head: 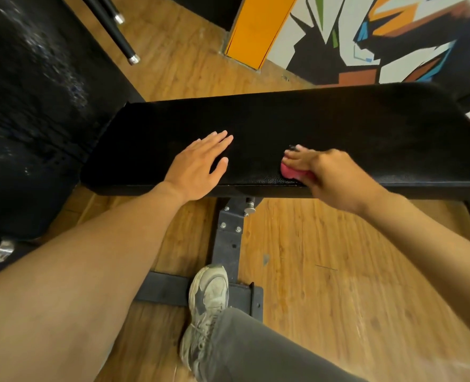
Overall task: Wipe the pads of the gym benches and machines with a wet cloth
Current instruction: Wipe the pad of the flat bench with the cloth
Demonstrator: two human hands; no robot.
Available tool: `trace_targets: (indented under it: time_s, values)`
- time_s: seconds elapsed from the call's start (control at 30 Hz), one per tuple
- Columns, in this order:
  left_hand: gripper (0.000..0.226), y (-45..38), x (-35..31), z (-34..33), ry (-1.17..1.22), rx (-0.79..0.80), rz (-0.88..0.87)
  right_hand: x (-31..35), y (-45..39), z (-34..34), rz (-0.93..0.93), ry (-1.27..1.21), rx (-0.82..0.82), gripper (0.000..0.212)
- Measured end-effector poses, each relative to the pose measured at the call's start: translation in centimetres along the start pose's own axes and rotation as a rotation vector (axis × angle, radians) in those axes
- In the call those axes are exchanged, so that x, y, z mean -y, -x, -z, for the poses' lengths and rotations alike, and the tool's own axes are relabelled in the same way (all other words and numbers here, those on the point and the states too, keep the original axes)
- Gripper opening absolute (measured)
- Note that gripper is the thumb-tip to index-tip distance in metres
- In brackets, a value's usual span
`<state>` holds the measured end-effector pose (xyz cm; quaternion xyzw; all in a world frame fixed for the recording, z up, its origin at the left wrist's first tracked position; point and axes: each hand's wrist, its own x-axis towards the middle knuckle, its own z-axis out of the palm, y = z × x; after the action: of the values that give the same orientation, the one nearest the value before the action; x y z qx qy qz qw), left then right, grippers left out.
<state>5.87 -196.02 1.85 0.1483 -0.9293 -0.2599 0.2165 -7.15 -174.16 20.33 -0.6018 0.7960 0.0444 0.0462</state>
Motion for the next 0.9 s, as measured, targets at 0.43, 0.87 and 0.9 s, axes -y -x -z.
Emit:
trace_targets:
  time_s: [0.43,0.87,0.9]
  values:
    - [0.056,-0.1,-0.4,0.7,0.004,0.08,0.006,-0.2,3.1,-2.7,0.487,0.921,0.462,0.094]
    - [0.055,0.5,3.8,3.0,0.142,0.229,0.373,3.7,-2.9,-7.0,0.774,0.797,0.059,0.071]
    - [0.056,0.5,4.1,3.1,0.115,0.269,0.352,2.4,-1.6,-6.0,0.755,0.819,0.077,0.076]
